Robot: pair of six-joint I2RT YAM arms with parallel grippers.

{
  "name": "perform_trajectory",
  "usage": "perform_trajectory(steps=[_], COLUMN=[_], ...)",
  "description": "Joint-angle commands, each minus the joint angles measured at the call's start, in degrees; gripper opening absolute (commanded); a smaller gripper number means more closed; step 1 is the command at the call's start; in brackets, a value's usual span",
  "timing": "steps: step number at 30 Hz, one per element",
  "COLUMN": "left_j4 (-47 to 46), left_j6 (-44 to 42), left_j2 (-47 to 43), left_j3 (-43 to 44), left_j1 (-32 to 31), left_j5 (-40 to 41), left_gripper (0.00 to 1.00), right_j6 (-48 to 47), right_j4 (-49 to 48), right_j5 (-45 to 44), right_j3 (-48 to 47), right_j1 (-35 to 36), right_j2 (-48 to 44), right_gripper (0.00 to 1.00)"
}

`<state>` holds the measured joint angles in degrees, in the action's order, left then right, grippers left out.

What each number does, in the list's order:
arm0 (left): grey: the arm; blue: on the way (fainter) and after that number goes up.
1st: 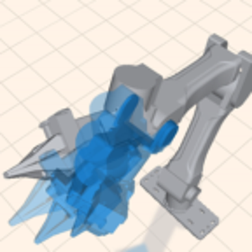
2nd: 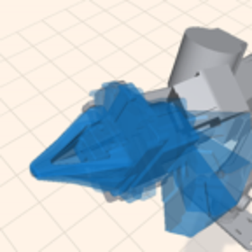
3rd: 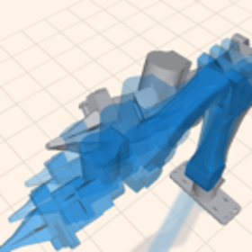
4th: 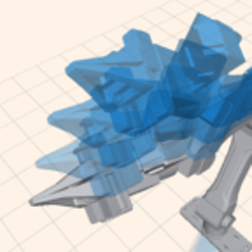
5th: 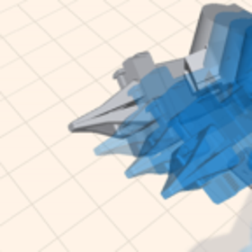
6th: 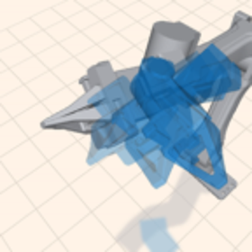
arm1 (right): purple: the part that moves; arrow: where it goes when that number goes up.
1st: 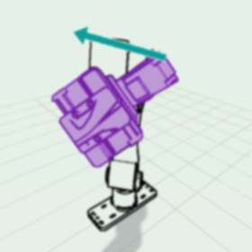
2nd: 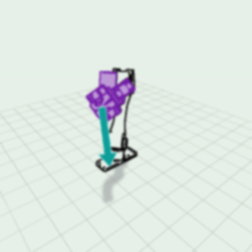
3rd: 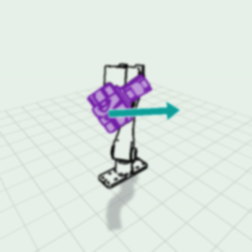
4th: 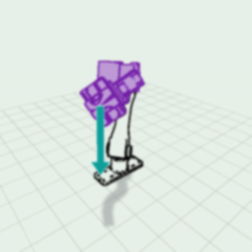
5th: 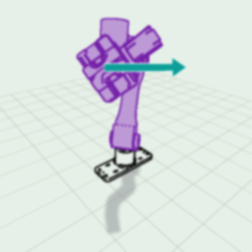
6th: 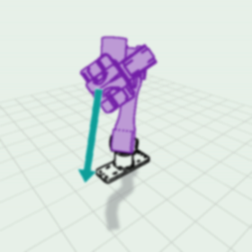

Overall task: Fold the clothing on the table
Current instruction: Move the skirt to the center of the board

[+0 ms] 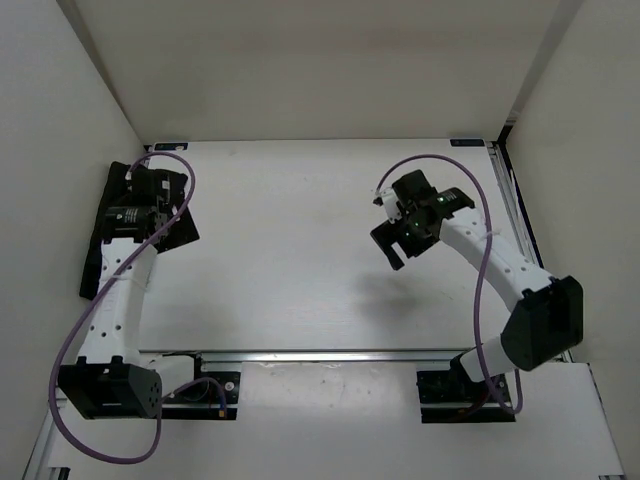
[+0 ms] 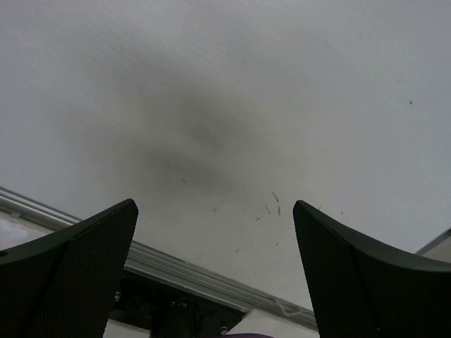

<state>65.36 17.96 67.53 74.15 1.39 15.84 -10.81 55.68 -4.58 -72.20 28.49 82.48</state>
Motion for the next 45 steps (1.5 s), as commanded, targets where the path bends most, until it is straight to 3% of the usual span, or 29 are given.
perform_trajectory(steps=[1,4,8,11,18,21,33,45], left_j4=[2.1,5.1,5.9,0.2,-13.4,-17.4,-32.1,-34.7], left_j6=[1.8,4.7,9.8,11.7,17.8,20.9,21.4,20.4], left_j2=[-0.7,-0.4,1.6,6.7,15.5,17.4,18.5,29.7], left_j3=[0.4,-0.3,-5.9,-6.8,-10.3,-10.0,-15.8,-13.3], left_j1=[-4.0,-3.0,4.7,13.0,25.1,26.4,25.2,24.9], left_j5=[14.4,21.7,26.5,13.6,5.0,3.0,14.3,15.1], left_gripper=[0.99,0.99,0.99,0.99,0.99,0.98,0.99,0.98], right_j6=[-0.3,1.0,0.1,-0.4,-3.6,-4.3,-8.8,-6.3], right_j4=[0.7,0.0,-0.8,-0.3,0.4,2.9,4.6,4.3], right_j5=[1.6,-0.9,-0.3,0.3,1.0,3.5,0.0,-3.9], right_j3=[-6.7,-9.5,-10.0,-9.3,-1.5,-1.5,-5.4,-5.9], right_j1=[-1.8,-2.0,-2.9,-3.4,-3.7,-6.1,-9.5,-9.3], right_j2=[4.6,9.1,9.4,8.5,0.2,-0.4,0.2,0.1], right_gripper=[0.96,0.95,0.95,0.94,0.95,0.93,0.93,0.94])
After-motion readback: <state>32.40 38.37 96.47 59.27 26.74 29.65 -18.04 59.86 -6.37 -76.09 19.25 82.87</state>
